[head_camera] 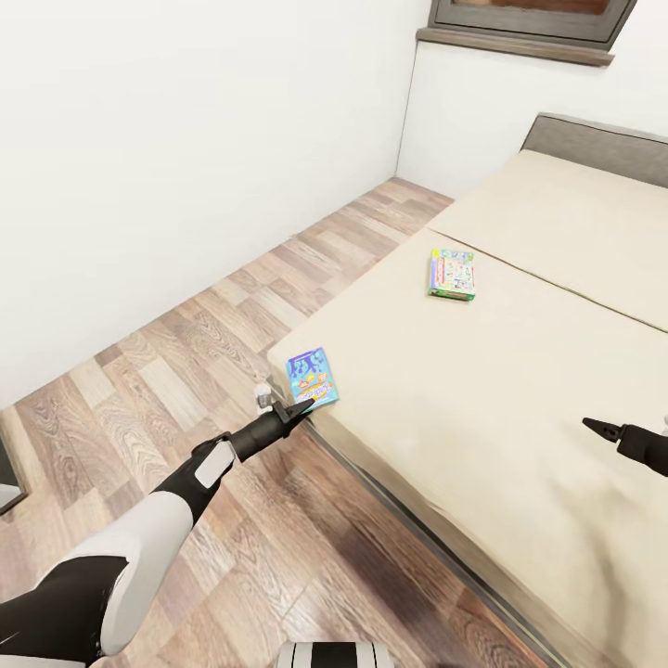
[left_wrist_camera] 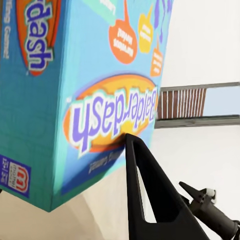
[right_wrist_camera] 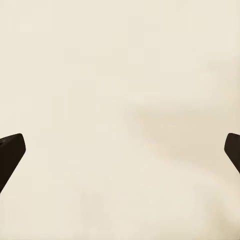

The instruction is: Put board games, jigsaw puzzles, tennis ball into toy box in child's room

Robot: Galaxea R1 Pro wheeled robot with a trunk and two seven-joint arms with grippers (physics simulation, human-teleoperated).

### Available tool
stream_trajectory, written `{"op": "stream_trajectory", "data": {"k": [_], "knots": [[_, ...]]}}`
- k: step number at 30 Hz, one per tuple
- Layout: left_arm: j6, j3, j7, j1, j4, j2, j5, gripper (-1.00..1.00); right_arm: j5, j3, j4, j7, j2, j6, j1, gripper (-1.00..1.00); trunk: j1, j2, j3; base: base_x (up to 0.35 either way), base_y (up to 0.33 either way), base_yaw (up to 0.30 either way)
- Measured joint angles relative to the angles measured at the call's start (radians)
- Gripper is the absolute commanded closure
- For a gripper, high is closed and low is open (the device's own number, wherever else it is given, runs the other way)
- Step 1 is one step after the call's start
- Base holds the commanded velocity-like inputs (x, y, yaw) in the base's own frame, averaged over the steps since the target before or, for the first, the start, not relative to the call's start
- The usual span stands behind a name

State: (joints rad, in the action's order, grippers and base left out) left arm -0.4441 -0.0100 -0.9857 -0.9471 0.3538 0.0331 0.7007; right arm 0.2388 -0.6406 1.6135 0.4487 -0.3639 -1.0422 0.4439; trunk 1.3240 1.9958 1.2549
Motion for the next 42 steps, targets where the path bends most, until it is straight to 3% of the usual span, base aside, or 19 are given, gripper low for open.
{"op": "stream_trajectory", "data": {"k": [11,12,13,14,24,37,38,42], "knots": [[0.016,-0.001,-0.001,0.021,0.045,0.005,-0.005,1.00,0.000,0.026,0.000,0.000,0.000,0.000,-0.002,-1.00,0.000,0.000,0.000,0.000,0.000,0.000],[0.016,-0.004,-0.001,0.025,0.055,0.010,0.001,1.00,-0.001,0.032,0.000,0.000,0.000,0.000,-0.003,-1.00,0.000,0.000,0.000,0.000,0.000,0.000],[0.011,-0.003,-0.003,0.028,0.064,0.044,0.008,1.00,-0.001,0.038,0.000,0.000,0.000,0.000,-0.003,-1.00,0.000,0.000,0.000,0.000,0.000,0.000],[0.009,-0.002,-0.002,0.031,0.072,0.050,0.007,1.00,-0.002,0.042,-0.001,0.000,0.000,0.000,-0.003,-1.00,0.000,0.000,0.000,0.000,0.000,0.000],[0.007,0.001,0.002,0.041,0.099,0.055,0.007,1.00,-0.002,0.057,0.000,0.000,0.000,0.000,-0.004,-1.00,0.000,0.000,0.000,0.000,0.000,0.000],[-0.003,0.052,0.001,0.053,0.159,0.065,0.004,1.00,-0.002,0.060,0.000,0.000,0.001,0.000,-0.004,-1.00,0.000,0.000,0.000,0.000,0.000,0.000],[-0.011,0.067,-0.003,0.065,0.201,0.077,0.011,1.00,-0.002,0.064,0.000,0.001,0.002,0.000,-0.008,-1.00,0.000,0.000,0.000,0.000,0.000,0.000],[-0.036,0.097,0.000,0.083,0.272,0.081,0.007,1.00,-0.002,0.065,0.000,0.001,0.002,0.000,-0.009,-1.00,0.000,0.000,0.000,0.000,0.000,0.000]]}}
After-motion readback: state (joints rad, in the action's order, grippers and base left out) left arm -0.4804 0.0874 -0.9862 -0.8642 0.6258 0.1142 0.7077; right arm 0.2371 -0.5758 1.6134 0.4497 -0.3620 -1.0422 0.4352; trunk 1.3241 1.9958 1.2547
